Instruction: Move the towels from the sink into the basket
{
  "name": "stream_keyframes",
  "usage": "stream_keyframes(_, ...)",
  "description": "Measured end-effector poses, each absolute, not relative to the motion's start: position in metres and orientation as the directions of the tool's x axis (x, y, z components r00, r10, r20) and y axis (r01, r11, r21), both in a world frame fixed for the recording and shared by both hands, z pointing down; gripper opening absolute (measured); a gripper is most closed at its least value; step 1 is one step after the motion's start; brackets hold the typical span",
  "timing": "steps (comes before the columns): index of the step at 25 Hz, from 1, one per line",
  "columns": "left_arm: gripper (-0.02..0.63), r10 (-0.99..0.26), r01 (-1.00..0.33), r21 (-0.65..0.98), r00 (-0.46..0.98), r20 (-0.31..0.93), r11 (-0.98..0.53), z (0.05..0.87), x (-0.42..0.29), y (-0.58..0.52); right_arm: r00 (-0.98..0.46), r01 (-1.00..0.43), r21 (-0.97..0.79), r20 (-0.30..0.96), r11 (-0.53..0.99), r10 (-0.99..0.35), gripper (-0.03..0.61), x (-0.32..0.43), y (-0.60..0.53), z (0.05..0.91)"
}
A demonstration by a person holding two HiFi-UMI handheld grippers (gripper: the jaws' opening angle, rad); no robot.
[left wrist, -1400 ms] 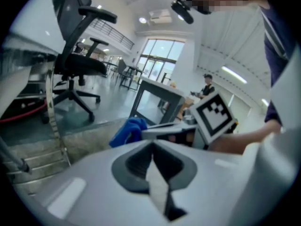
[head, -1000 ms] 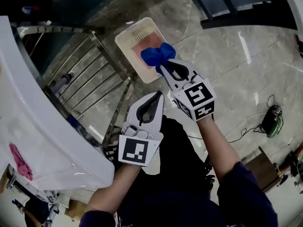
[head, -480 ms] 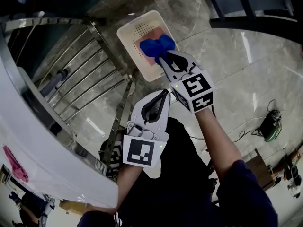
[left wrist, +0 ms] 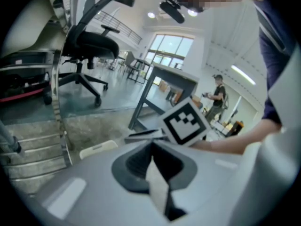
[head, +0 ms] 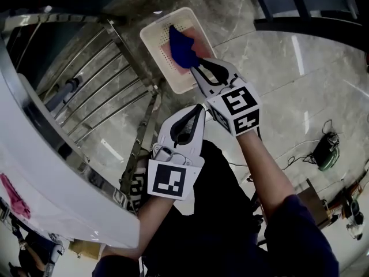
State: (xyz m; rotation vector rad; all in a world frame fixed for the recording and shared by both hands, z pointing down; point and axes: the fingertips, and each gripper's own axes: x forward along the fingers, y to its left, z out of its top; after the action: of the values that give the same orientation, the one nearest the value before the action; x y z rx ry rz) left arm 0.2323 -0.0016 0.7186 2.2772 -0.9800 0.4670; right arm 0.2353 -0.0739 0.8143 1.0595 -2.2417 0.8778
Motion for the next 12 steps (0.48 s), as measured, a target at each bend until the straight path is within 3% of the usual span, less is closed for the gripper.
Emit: stream_keyframes(12, 0.008, -0.522, -0.72, 0.389, 0.689, 0.503, -0.575, 0.62, 0.243, 0.022, -0.558, -0.818, -0.313, 0.636, 0.482, -0.533, 0.066, 0.248, -0.065, 0.697)
